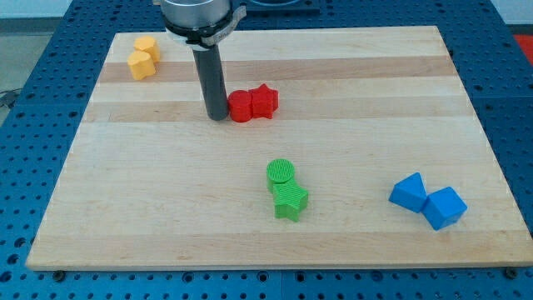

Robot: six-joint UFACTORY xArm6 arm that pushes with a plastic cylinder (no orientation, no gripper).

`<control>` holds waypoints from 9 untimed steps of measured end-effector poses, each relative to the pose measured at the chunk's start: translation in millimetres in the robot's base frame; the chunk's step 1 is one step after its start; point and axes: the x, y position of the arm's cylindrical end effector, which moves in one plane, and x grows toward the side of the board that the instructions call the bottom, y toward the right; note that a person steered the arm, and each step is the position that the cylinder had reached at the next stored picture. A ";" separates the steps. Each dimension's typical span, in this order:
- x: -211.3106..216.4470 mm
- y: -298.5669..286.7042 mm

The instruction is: Separate the green circle from the green star

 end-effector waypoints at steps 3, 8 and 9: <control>0.5 36.8; 63.3 123.8; 62.4 154.4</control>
